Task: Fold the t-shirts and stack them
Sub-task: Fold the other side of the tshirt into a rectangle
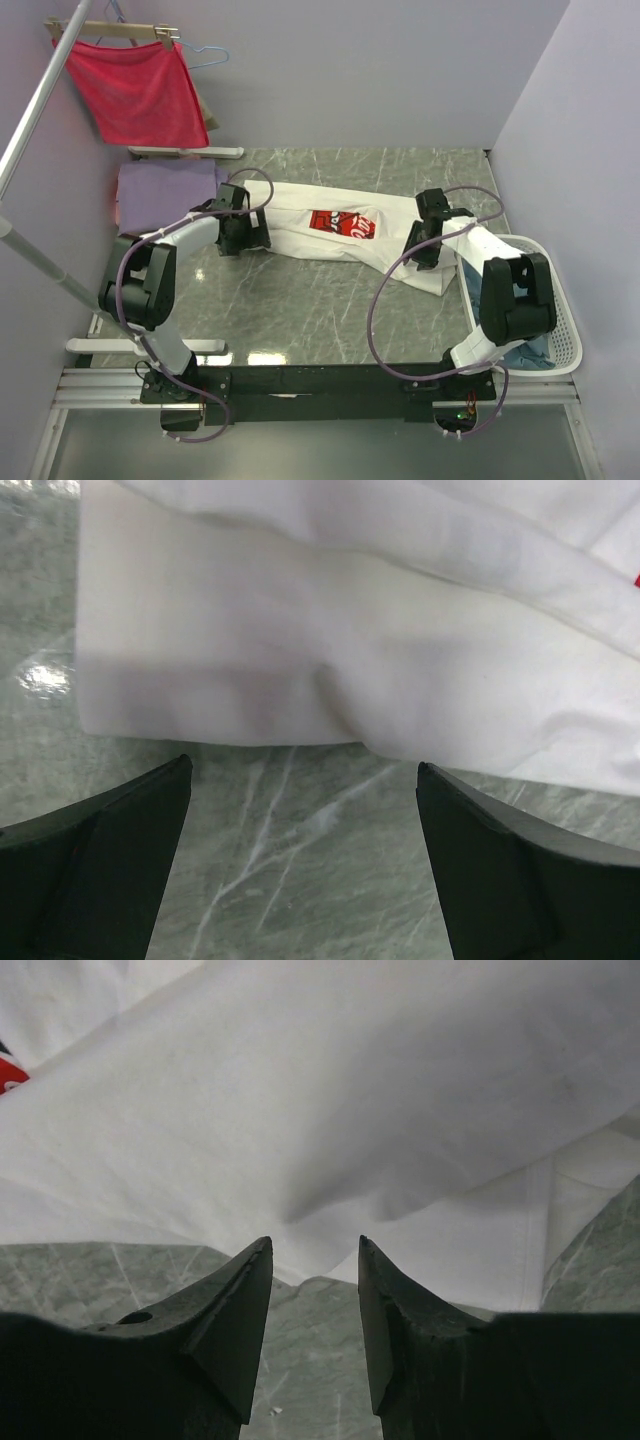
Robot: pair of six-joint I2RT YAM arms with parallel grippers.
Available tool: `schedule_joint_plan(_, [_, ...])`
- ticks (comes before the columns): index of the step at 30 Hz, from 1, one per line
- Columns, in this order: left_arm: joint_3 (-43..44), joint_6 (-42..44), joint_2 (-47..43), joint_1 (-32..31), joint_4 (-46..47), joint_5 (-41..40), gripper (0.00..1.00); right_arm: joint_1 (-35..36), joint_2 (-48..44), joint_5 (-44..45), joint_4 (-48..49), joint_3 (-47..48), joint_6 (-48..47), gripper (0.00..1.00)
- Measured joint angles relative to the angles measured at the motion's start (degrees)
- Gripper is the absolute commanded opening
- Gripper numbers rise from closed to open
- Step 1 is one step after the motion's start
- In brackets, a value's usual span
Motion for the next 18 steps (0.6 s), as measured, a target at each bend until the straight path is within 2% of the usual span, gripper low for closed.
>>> schedule_joint_plan(7, [0.09, 0.70, -1.33, 0.11, 1.07, -1.68, 1.00, 0.00, 2.32, 1.29, 0.22, 0.02, -0.98, 0.47])
schedule_joint_plan(12, [0.09, 0.66, -4.55, 0.13, 5.46, -1.57, 0.99, 0.00, 2.78, 1.22, 0.44, 0.22, -1.68, 0.47])
schedule_joint_plan(18, [0.09, 0.42, -2.47, 0.24, 9.68, -1.60, 0.99, 0.00, 4.94, 1.05, 0.96, 0.22, -1.88, 0.47])
